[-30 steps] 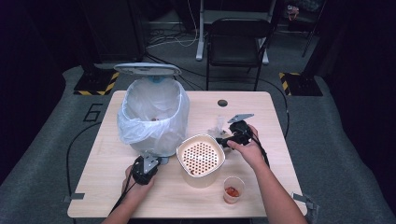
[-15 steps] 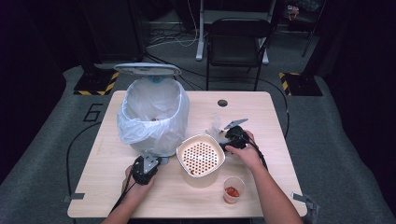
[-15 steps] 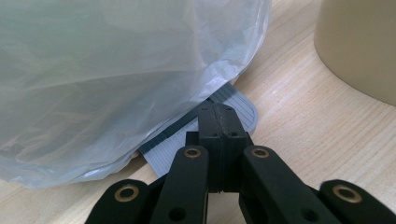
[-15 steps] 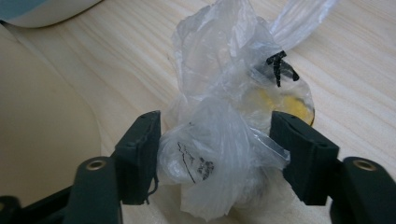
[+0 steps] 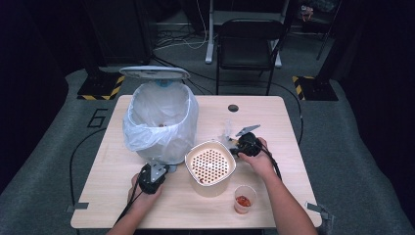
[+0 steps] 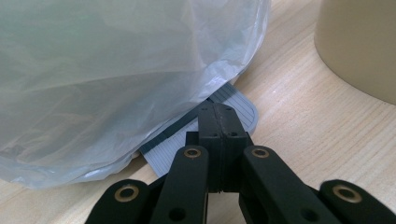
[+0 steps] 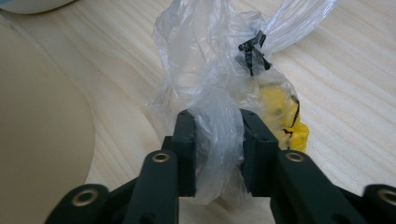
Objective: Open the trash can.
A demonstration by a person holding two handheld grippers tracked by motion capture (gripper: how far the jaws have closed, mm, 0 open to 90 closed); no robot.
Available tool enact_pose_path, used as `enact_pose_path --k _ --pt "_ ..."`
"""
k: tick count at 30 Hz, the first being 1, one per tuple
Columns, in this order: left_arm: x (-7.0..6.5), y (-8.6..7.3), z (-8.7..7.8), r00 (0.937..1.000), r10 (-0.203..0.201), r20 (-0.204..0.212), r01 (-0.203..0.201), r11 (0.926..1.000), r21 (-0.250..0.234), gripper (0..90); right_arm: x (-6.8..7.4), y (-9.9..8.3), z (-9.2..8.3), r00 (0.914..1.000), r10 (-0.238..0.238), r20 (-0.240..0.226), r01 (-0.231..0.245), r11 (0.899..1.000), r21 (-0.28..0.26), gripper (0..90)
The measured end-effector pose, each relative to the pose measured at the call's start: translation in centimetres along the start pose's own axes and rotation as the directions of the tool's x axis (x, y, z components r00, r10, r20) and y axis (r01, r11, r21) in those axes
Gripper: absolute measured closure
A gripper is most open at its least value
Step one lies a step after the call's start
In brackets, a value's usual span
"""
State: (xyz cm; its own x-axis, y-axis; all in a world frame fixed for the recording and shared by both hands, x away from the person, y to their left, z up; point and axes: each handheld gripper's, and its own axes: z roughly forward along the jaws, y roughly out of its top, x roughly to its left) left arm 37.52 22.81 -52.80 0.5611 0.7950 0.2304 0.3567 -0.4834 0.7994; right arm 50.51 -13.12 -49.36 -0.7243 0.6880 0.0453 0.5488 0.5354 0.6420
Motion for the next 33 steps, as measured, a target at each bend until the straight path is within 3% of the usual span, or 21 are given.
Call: enact_pose_path --k 5,6,8,14,33 --pt "0.0 0.0 0.0 1.0 0.002 0.0 -0.002 1.0 -0.001 90.0 -0.2 0.1 -1.2 0.9999 -0.002 -0.01 0.002 1.0 -0.025 73.7" --pt "0.0 0.0 0.0 1.0 0.002 -0.001 -0.002 1.0 -0.001 90.0 -0.2 0.1 -1.5 0.9996 0.026 -0.011 -0.026 0.999 -0.03 73.8" --pt "0.0 0.0 0.0 1.0 0.002 -0.002 -0.002 1.0 -0.001 90.0 -0.4 0.1 -1.8 0.9998 0.015 -0.013 -0.015 0.999 -0.036 73.8" --pt "0.0 0.0 0.0 1.0 0.003 -0.002 -0.003 1.0 -0.001 90.0 -1.2 -0.1 -3.4 0.9995 0.03 0.007 -0.029 0.998 -0.055 74.1" --pt "0.0 0.0 0.0 1.0 0.0 -0.001 0.0 1.0 -0.002 90.0 -0.7 3.0 -10.7 0.998 0.015 0.061 -0.007 0.991 -0.136 74.7"
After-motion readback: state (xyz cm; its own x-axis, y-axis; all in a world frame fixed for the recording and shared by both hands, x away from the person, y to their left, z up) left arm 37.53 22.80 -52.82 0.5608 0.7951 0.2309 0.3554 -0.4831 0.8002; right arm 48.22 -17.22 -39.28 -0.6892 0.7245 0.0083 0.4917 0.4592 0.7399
